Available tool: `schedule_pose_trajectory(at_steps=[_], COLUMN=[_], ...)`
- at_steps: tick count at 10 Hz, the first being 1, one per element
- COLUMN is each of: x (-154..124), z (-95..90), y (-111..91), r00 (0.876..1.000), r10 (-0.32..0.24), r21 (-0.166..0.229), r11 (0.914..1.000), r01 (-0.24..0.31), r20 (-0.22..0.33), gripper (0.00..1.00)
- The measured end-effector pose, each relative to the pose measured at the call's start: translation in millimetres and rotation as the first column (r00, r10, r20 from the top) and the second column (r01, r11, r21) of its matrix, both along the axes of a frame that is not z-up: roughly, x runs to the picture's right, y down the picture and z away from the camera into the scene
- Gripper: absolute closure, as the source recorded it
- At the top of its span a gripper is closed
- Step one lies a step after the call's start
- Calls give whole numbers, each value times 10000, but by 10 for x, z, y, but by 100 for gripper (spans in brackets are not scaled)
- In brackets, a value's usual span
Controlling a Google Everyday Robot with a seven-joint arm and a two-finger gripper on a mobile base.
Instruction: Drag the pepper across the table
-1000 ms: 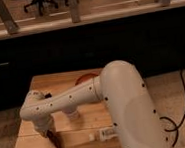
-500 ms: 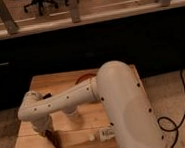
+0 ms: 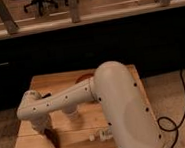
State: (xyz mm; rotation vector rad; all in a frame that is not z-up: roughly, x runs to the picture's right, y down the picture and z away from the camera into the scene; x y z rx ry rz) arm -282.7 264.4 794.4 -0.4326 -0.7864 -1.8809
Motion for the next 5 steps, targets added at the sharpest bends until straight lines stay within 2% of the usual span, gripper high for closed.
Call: schedule_pose_trajectory(at_steps=[5], x=[-125], z=[53], y=[-96], r00=[9997], r10=[19], r21=[94], r11=[10000], r01=[-21], r20=[230], gripper=[100])
